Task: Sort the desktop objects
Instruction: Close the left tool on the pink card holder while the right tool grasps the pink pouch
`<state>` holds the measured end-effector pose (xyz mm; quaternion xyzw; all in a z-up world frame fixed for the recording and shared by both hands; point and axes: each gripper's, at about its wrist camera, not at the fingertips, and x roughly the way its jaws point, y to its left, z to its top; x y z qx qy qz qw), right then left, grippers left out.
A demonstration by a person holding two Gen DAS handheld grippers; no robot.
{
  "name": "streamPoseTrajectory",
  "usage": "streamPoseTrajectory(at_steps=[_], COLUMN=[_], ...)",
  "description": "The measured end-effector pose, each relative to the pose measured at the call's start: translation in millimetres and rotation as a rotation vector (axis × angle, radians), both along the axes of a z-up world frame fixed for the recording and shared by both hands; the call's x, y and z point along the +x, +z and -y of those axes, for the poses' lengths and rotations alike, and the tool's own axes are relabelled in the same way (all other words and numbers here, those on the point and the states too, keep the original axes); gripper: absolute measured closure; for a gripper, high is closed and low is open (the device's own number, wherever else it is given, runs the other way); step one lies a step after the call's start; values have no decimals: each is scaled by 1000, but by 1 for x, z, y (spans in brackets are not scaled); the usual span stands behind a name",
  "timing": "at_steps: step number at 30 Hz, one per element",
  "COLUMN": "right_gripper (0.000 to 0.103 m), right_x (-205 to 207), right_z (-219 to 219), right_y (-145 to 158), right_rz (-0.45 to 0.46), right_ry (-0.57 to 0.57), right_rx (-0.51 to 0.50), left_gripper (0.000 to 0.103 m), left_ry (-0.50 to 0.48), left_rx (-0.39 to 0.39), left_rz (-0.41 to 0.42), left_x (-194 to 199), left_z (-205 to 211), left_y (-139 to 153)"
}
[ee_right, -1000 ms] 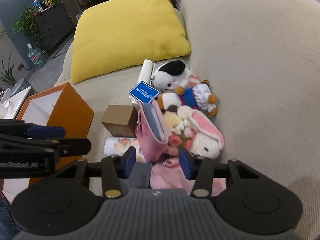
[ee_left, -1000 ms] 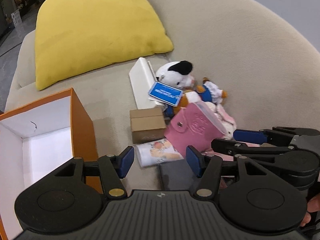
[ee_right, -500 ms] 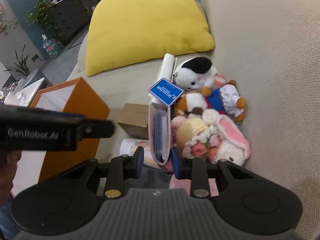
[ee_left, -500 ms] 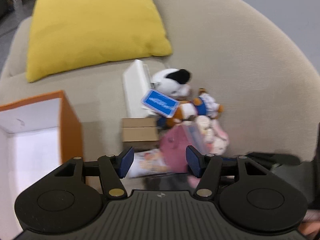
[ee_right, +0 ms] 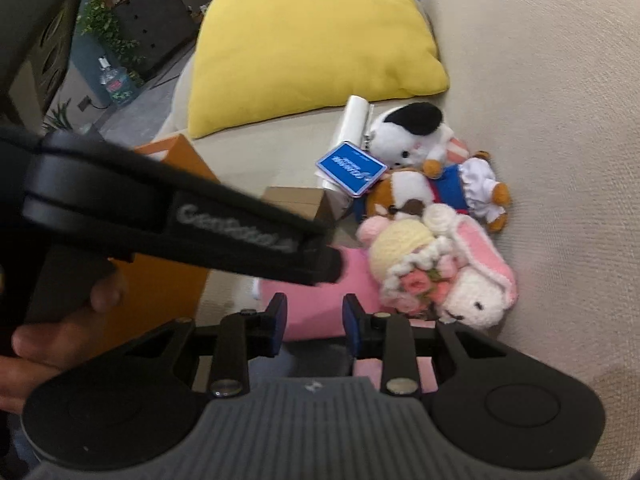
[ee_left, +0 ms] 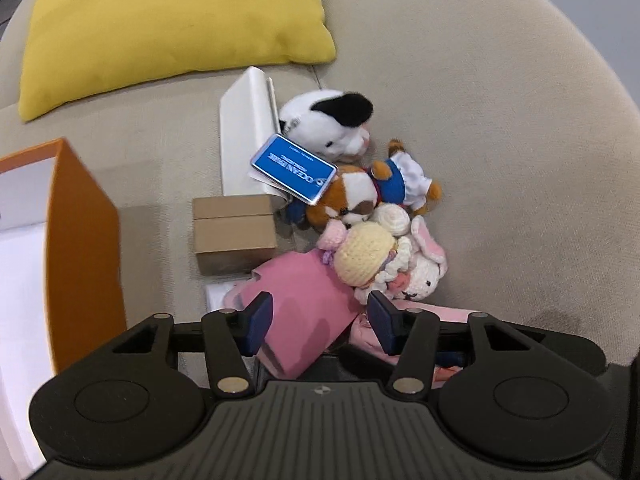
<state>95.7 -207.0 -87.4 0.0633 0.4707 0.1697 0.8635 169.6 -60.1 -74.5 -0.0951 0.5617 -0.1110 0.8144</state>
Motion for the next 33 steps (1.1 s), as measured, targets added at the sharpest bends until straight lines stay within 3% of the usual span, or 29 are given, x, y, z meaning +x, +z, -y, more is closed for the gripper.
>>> streamPoseTrajectory(at_steps=[7, 14, 18, 21, 22, 24, 28, 33], right_gripper=[67, 51, 42, 42, 42, 42, 42, 42], right_x=[-3, -18, -25, -27, -27, -28, -30, -33], right_z=[26, 52, 61, 68, 70, 74, 76, 47], right_y=[-2, 5, 7, 4, 3, 3, 2, 20], right_rz=[-37, -39, -41, -77, -89, -119, -154, -34], right_ry=[-83, -165, -188, -211, -215, -224, -242, -113], right_rx=[-35, -65, -97, -86, -70, -45, -22, -163], left_gripper=[40, 39, 39, 39, 41, 53, 65, 76], left_ry=[63, 100, 134, 151, 152, 149, 144, 103], left_rx=[68, 60, -4, -36, -48, -75, -63, -58], left_rz=[-46, -127, -158, -170, -170, -162, -109, -23], left_x=[-16, -14, -8, -4, -4, -4, -8, -13], left_z=[-16, -15, -18, -18, -19, -19, -16, -14], left_y=[-9, -38, -49, -57, -59, -58, -51, -33])
